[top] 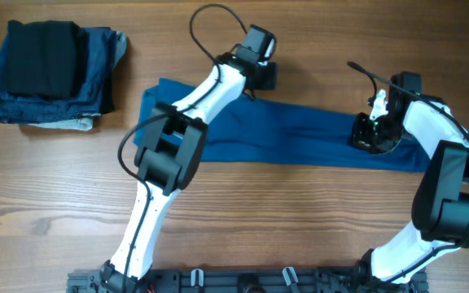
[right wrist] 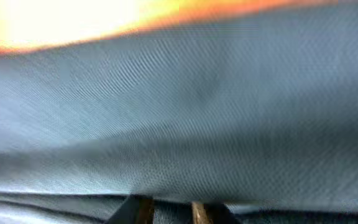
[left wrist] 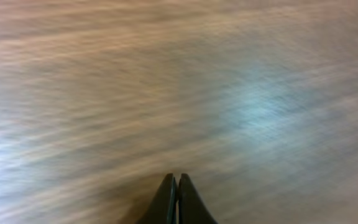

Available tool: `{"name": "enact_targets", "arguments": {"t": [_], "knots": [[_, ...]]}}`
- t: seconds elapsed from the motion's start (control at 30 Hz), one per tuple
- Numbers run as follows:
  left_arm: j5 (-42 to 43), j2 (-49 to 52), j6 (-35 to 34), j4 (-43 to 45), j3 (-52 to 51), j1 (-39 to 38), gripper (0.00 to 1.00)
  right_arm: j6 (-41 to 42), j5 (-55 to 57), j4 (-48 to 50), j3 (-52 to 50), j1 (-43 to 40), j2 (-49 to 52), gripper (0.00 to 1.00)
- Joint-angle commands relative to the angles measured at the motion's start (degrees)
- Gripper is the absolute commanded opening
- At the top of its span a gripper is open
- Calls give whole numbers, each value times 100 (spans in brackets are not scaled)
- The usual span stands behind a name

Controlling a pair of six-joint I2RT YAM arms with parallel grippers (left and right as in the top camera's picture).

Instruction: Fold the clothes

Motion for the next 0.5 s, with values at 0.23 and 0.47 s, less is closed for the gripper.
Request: {"name": "enact_targets", "arguments": {"t": [0.23,0.47], "knots": [[-50,-1517,-306,-1530,662,1165,4,-1434,-1650,-772,1051,542,42,4],[39,-1314,-234,-3779,660,1932,6,-2728,-697,219,1051,2389,50,4]]}}
